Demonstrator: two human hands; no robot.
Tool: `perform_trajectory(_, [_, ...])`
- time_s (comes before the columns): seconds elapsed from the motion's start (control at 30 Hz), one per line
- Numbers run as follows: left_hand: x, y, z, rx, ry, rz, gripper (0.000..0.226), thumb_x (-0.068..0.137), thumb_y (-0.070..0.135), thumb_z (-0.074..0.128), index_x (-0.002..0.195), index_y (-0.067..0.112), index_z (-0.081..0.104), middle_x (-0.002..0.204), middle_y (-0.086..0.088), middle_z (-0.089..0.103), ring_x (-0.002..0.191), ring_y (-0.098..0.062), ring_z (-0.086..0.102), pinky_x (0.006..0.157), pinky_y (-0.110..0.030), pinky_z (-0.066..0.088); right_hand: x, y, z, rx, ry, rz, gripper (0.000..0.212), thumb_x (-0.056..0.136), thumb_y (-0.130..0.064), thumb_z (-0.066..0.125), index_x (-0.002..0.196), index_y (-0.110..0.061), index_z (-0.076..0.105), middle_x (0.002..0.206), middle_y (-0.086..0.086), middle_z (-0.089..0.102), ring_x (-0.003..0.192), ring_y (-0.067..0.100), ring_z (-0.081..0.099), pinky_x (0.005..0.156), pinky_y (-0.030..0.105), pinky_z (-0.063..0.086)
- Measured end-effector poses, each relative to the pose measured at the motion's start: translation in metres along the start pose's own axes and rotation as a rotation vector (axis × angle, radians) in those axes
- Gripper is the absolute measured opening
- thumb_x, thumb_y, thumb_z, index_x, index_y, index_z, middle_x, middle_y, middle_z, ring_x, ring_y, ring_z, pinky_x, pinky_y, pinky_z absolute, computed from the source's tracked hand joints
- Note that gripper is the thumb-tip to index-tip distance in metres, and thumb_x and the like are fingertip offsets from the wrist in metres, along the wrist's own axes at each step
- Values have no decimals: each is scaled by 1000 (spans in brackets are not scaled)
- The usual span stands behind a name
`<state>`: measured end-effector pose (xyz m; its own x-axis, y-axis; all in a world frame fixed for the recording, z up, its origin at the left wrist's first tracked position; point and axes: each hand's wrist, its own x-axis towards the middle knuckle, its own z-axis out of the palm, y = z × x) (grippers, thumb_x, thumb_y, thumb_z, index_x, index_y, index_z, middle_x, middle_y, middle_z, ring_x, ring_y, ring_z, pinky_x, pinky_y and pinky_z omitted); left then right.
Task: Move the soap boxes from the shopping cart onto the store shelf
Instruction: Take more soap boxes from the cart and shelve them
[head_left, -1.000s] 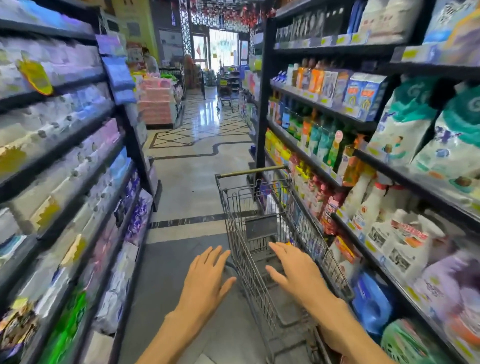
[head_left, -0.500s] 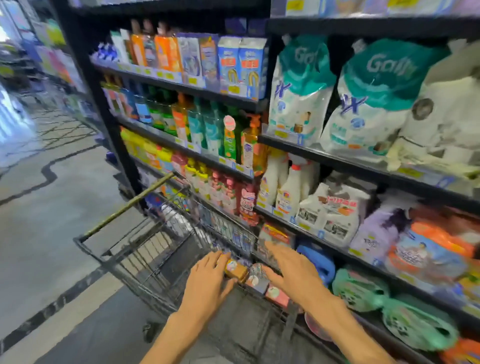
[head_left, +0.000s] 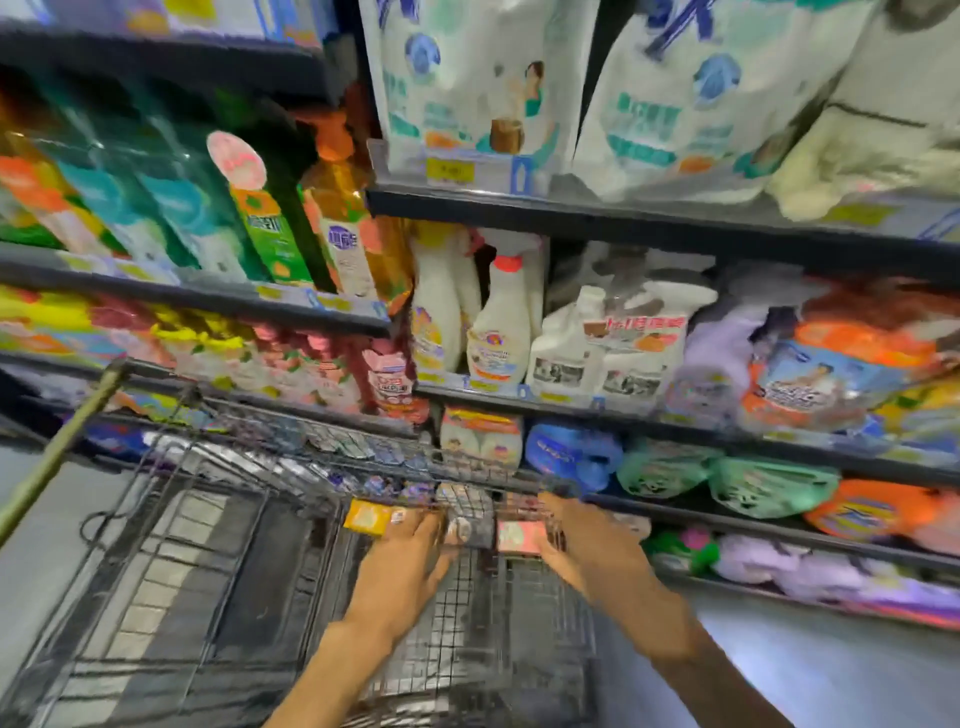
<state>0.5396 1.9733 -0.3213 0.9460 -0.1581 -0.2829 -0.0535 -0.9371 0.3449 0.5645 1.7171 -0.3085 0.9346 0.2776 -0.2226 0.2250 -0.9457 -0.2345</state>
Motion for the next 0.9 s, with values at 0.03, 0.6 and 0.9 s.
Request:
perform_trajectory(0.03, [12,-11,13,-12,-42,-25,53,101,43,49,148,20,40,151,-4,44,135,-28,47,99,-38,48,10,-2,15,25,-5,17,52,93,-53,47,141,-32,46,111,-2,68,100,23,68,77,37,55])
perform_trajectory(0.6, [222,-91,268,260,-315,-21,77,93,8,59,156,5,15,158,-14,25,145,-35,26,117,-40,33,107,24,246,145,-126,276,63,96,-61,30,152,-34,26,141,-9,50,124,11,54,96,22,45])
perform_trajectory(0.9, [230,-94,288,334,-284,-52,89,84,16,74,153,8,18,148,-18,39,138,-35,35,112,-40,38,103,37,263,213,-214,348,55,101,-50,41,151,-30,27,139,-4,53,123,16,53,97,26,45])
